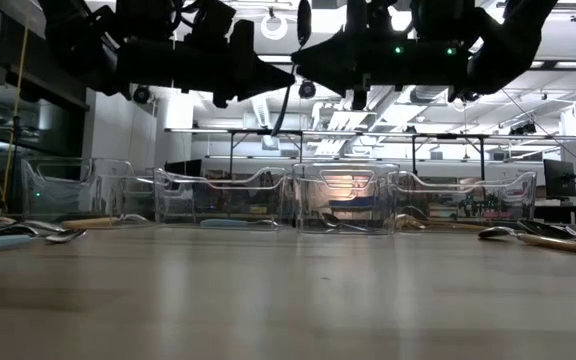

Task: Sort silverware by color (type)
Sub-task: Put the black spoon into the middle right transparent bin

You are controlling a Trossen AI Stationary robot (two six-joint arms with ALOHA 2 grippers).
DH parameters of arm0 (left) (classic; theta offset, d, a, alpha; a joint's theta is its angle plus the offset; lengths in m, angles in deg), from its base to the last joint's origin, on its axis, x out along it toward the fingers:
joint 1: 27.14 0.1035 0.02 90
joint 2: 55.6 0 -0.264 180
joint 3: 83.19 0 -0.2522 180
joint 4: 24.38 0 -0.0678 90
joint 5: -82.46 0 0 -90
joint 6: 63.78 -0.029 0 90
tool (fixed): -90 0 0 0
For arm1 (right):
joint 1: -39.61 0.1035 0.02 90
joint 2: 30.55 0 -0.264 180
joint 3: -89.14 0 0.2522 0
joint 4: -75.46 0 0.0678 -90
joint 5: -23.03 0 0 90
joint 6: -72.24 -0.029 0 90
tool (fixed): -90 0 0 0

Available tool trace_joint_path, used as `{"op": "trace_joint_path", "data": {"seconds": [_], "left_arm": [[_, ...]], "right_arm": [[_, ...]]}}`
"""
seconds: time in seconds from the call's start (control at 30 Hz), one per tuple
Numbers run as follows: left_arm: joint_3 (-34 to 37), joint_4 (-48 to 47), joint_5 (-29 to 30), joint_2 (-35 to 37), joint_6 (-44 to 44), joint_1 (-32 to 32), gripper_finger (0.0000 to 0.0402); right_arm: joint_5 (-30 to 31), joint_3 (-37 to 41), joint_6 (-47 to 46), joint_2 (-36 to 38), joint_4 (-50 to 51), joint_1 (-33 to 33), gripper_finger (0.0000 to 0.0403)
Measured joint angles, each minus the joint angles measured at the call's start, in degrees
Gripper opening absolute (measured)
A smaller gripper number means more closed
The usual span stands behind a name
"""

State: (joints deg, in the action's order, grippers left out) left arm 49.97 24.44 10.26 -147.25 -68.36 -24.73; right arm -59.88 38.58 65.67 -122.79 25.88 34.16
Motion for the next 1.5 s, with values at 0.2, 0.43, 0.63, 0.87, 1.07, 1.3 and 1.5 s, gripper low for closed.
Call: {"op": "trace_joint_path", "data": {"seconds": [0.2, 0.43, 0.63, 0.87, 1.07, 1.3, 1.5], "left_arm": [[-0.71, 1.13, -0.79, -1.95, 0.99, 0.0, 0.0], [-3.56, 0.75, -2.27, -5.88, 0.92, 0.0, 0.0], [-3.37, 0.59, 0.53, -5.55, 0.9, 0.15, 0.0], [-3.37, 0.64, 1.33, -5.44, 0.87, 0.17, 0.0], [-3.37, 0.3, 1.54, -5.44, 0.92, 0.17, 0.0003], [-3.37, -1.1, 1.52, -5.43, 0.9, 0.17, 0.003], [-3.37, -10.47, 1.5, -0.8, 0.26, 0.22, 0.007]], "right_arm": [[0.03, 0.0, -0.06, 0.02, -0.47, -0.01, 0.0088], [0.07, 0.0, -0.75, 0.02, 0.73, -0.01, 0.0082], [0.41, 0.0, -0.97, 0.02, 1.95, -0.01, 0.0082], [2.04, 0.0, -0.97, 0.02, 2.84, -0.01, 0.0051], [3.41, 0.0, -1.03, 0.02, 3.19, -0.03, 0.001], [3.39, 0.0, -0.91, 0.04, 4.5, -0.03, 0.0003], [3.51, 0.03, -0.08, 1.5, 8.8, -0.63, 0.0]]}}
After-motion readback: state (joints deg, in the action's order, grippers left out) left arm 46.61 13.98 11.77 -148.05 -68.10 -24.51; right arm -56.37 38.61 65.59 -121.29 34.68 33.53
